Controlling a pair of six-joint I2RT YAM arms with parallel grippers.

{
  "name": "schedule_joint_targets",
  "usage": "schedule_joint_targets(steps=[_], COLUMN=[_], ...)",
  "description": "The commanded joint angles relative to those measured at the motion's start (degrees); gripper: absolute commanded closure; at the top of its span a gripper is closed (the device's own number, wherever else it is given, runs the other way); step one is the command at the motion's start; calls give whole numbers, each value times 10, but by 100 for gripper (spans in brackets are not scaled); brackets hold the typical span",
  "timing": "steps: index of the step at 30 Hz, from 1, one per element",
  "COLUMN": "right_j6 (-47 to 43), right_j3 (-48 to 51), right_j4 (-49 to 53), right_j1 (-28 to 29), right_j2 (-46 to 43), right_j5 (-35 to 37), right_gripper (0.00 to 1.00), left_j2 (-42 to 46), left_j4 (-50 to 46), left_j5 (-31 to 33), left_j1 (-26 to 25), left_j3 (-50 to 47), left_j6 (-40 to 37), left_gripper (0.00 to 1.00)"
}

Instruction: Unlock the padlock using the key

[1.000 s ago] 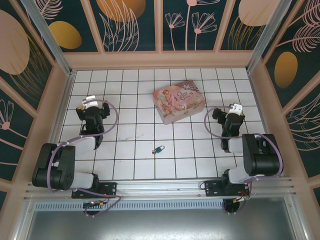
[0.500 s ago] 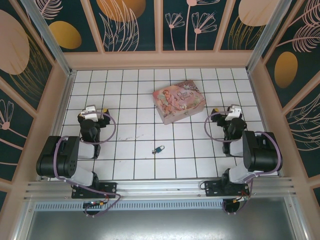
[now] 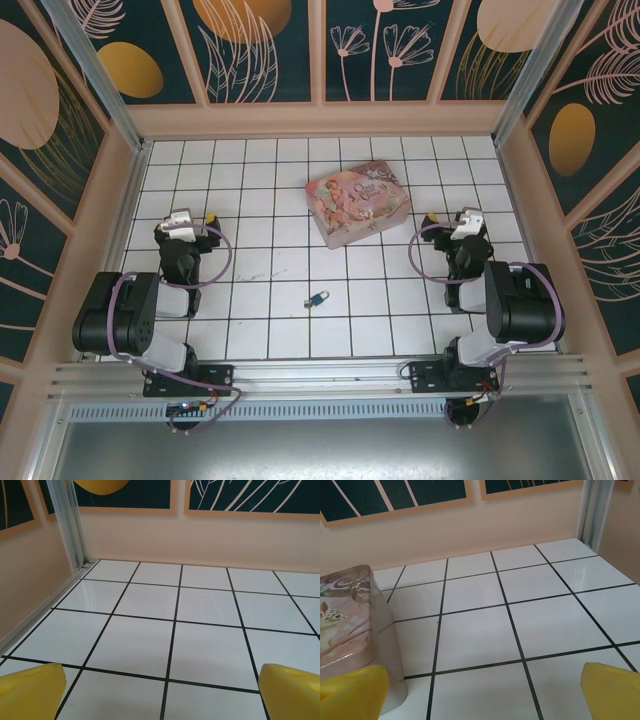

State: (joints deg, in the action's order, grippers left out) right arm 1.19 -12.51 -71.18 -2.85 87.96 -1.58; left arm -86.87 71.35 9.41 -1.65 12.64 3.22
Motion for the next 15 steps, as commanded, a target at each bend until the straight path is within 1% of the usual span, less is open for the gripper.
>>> schedule_joint_targets(steps=[1,15], right_j6=[-1,0], right_j3=[-10,-11], right_j4=[0,2], right_j1=[11,7], right_j2=[3,3], right_j5=[18,7], right_gripper=[1,1], left_j2=[-1,-2], left_j4=[22,18], left_j5=[-1,-3], left_j1=[2,2], left_j3=[5,8], left_j6=[6,6], left_gripper=[1,1])
